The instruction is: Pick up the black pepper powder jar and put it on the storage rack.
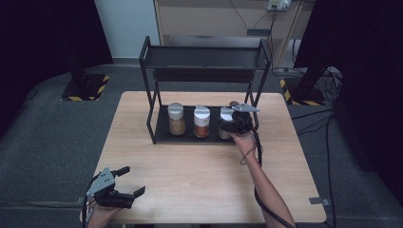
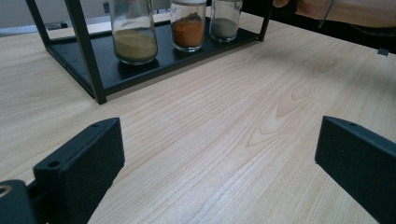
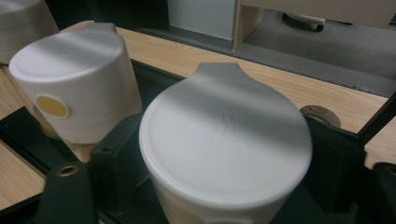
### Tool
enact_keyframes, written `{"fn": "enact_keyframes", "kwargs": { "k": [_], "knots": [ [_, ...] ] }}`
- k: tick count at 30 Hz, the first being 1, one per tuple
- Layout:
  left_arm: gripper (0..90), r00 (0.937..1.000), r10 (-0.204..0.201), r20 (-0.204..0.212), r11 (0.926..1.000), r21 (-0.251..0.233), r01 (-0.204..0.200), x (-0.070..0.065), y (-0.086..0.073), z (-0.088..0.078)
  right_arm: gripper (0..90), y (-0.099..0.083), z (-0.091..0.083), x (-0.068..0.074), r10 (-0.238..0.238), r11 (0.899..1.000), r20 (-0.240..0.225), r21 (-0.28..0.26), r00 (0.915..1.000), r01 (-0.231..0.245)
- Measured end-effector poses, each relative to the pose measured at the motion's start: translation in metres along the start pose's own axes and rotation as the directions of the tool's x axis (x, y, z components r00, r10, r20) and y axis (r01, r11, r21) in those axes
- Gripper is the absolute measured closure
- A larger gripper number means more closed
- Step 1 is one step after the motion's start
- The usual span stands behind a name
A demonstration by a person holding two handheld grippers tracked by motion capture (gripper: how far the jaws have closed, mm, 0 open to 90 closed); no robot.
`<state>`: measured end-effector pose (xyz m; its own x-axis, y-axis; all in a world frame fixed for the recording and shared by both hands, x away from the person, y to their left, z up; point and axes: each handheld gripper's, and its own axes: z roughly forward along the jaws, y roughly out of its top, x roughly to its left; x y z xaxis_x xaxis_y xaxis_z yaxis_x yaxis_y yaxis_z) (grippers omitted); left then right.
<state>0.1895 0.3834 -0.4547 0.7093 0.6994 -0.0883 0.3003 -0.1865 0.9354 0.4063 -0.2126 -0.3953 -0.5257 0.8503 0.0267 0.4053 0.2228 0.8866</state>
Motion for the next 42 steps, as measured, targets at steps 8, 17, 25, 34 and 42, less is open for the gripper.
{"fn": "enact_keyframes", "kwargs": {
  "k": [8, 17, 25, 34, 42],
  "knots": [
    [0.4, 1.0000, -0.001, 0.000, 1.0000, 0.000, 0.001, 0.000, 0.000, 0.000, 12.3, 0.021, -0.020, 0.001, -0.042, 0.998, -0.014, -0.040, 0.9990, 0.042],
    [0.4, 1.0000, -0.001, 0.000, 1.0000, 0.000, 0.001, 0.000, 0.000, 0.000, 11.7, 0.047, -0.054, -0.001, -0.087, 0.994, -0.066, -0.069, 0.9940, 0.082],
    [0.4, 1.0000, -0.007, -0.001, 1.0000, -0.002, 0.007, 0.000, 0.000, 0.000, 12.4, 0.055, -0.081, -0.005, -0.125, 0.989, -0.108, -0.091, 0.9863, 0.115],
    [0.4, 0.9999, -0.014, -0.005, 0.9999, -0.010, 0.014, 0.000, -0.001, 0.000, 12.3, 0.043, -0.117, -0.012, -0.131, 0.987, -0.144, -0.112, 0.9808, 0.116],
    [0.4, 0.9999, -0.016, -0.005, 0.9999, -0.006, 0.016, 0.001, -0.001, 0.001, 12.0, 0.023, -0.151, -0.016, -0.147, 0.983, -0.148, -0.132, 0.9781, 0.127]
  ]
}}
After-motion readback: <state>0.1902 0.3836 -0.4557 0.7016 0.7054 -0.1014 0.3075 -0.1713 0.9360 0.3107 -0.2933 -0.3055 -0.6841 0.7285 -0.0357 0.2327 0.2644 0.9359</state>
